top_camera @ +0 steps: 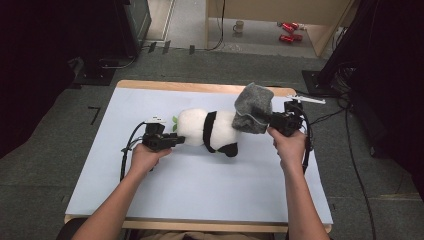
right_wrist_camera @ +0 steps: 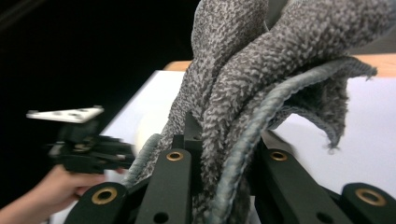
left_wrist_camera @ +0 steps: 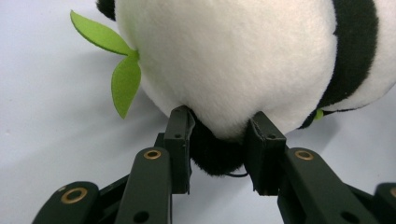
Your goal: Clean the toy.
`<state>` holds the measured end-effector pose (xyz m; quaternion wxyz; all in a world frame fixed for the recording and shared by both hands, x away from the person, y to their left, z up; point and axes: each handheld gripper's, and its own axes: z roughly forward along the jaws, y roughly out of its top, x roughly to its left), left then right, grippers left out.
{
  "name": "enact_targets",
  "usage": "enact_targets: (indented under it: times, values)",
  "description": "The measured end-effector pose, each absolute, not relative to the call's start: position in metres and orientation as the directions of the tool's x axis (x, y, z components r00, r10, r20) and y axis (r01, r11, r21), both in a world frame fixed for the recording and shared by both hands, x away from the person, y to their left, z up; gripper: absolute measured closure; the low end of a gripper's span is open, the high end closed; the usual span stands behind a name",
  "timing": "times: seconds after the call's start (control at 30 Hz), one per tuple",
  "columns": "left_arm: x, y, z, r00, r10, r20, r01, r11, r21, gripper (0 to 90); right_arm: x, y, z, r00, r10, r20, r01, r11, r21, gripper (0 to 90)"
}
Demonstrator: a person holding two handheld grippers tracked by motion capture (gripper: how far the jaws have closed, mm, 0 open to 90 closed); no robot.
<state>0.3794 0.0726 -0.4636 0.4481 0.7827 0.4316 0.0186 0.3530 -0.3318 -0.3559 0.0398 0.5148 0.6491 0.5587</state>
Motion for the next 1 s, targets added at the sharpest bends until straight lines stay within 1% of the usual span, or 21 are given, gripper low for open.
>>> enact_targets:
  times: [0.13,0.23,0.33,0.43,0.53,0.67,0.73,1.0]
  values:
    - [0.376,0.074,-0.466,0.625,0.698,-0.350,0.665,-0.241,0.707,65.5,0.358,-0.315,-0.358,-0.508,0.693,0.512,0.630,-0.107,0.769,80.0]
    - [0.374,0.074,-0.468,0.623,0.702,-0.345,0.669,-0.250,0.700,65.7,0.367,-0.303,-0.376,-0.498,0.719,0.485,0.666,-0.041,0.744,80.0]
    - [0.372,0.075,-0.468,0.629,0.703,-0.332,0.660,-0.257,0.706,66.3,0.375,-0.297,-0.397,-0.463,0.764,0.450,0.709,0.014,0.705,80.0]
    - [0.372,0.073,-0.467,0.631,0.698,-0.340,0.651,-0.238,0.720,67.0,0.378,-0.302,-0.410,-0.430,0.777,0.459,0.729,-0.001,0.685,80.0]
    - [0.372,0.073,-0.467,0.630,0.697,-0.343,0.652,-0.233,0.722,67.2,0.379,-0.308,-0.418,-0.394,0.816,0.422,0.747,0.017,0.665,80.0]
    - [0.373,0.074,-0.467,0.626,0.696,-0.352,0.657,-0.227,0.719,67.3,0.378,-0.312,-0.430,-0.376,0.794,0.478,0.764,-0.027,0.645,80.1]
    - [0.374,0.074,-0.467,0.623,0.695,-0.359,0.659,-0.220,0.719,67.3,0.377,-0.312,-0.433,-0.369,0.800,0.473,0.769,-0.023,0.639,80.2]
    - [0.378,0.072,-0.463,0.622,0.688,-0.374,0.652,-0.190,0.734,67.9,0.377,-0.320,-0.451,-0.321,0.826,0.464,0.828,0.007,0.561,80.1]
